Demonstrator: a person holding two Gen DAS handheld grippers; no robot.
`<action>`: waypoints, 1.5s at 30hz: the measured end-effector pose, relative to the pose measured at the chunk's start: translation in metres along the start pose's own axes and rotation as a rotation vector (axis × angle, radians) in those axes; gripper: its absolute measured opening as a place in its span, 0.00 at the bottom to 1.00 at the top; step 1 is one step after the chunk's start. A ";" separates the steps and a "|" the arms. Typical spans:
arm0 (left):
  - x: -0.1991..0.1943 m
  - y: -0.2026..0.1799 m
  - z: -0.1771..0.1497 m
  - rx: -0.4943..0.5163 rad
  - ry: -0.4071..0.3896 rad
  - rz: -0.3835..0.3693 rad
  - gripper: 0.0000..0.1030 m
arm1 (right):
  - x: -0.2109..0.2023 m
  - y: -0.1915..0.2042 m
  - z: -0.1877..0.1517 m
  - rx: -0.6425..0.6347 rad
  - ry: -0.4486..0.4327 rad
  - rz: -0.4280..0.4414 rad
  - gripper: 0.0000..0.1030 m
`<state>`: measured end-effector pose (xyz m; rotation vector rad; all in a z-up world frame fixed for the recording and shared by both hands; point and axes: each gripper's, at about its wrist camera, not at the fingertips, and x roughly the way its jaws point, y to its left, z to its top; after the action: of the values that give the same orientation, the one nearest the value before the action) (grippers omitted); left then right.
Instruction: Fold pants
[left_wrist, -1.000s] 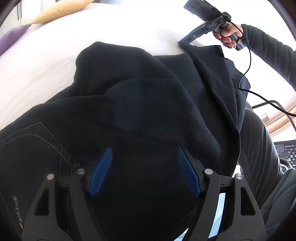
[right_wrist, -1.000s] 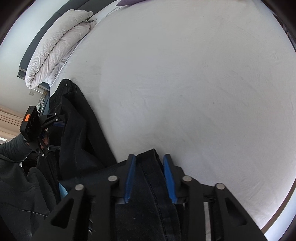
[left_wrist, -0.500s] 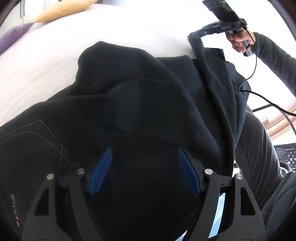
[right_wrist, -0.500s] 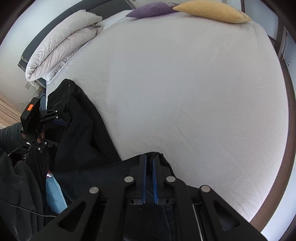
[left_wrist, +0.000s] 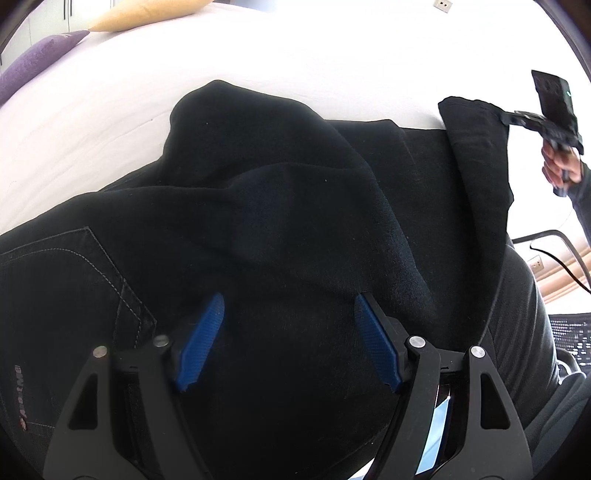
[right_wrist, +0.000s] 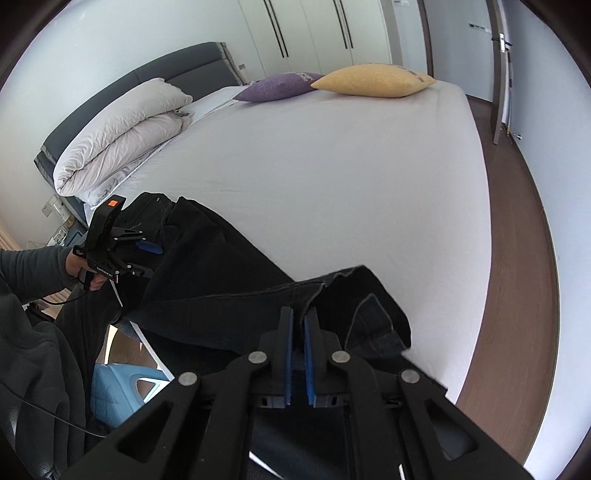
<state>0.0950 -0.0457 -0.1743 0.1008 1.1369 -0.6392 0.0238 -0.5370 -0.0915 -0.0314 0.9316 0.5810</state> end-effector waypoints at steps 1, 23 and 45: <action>0.000 -0.001 0.000 -0.002 0.000 0.002 0.73 | -0.005 -0.001 -0.011 0.023 -0.010 -0.005 0.07; 0.003 -0.013 0.001 -0.051 0.000 0.052 0.76 | 0.004 -0.027 -0.145 0.390 0.021 -0.026 0.11; 0.003 -0.006 -0.002 -0.065 -0.006 0.034 0.78 | 0.035 -0.129 -0.101 0.750 -0.082 0.264 0.56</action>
<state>0.0911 -0.0508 -0.1769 0.0624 1.1464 -0.5715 0.0268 -0.6579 -0.2078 0.7917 1.0327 0.4399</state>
